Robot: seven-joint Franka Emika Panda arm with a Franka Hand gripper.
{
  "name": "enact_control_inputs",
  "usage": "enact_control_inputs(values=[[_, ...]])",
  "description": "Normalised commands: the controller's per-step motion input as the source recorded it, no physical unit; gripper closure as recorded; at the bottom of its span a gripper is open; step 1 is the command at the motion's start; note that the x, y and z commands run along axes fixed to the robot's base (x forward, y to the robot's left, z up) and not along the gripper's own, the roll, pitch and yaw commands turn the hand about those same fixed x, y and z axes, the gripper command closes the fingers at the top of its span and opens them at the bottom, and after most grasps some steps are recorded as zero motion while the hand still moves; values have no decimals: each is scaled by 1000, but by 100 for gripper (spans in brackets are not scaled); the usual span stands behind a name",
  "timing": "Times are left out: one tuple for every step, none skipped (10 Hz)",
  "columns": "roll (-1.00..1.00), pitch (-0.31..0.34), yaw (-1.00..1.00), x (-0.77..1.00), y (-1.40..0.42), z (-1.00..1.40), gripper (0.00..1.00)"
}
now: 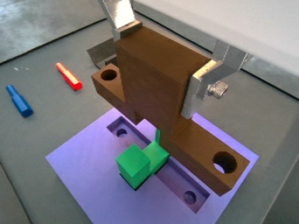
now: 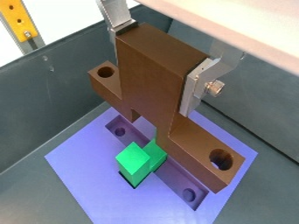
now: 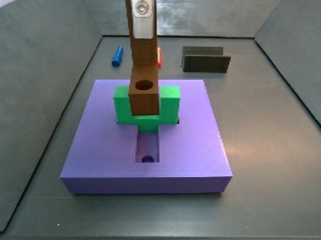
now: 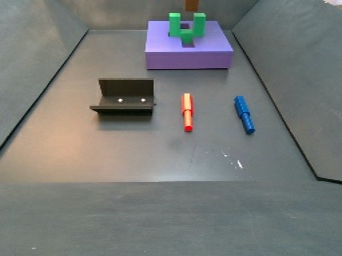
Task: Pick up the brown object. Move up. Move to above the board. Insert the brown object.
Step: Insert the brown object.
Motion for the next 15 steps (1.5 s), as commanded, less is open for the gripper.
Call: enact_control_inputs(values=[[96, 0, 57, 0, 43, -183, 100], [246, 73, 160, 223, -129, -457, 100], [181, 73, 49, 291, -69, -563, 100], [111, 59, 0, 174, -103, -594, 100], [104, 69, 0, 129, -146, -617, 100], [86, 71, -14, 66, -57, -483, 100], [4, 64, -100, 0, 34, -197, 100], [0, 54, 0, 14, 109, -166, 100], [0, 51, 0, 26, 109, -157, 100], [0, 47, 0, 0, 131, -154, 100], [-3, -3, 0, 0, 0, -249, 100], [-13, -26, 0, 0, -20, -309, 100], [-43, -59, 0, -3, -37, -391, 100], [-79, -67, 0, -40, -23, -369, 100], [-107, -44, 0, 0, 0, -303, 100]])
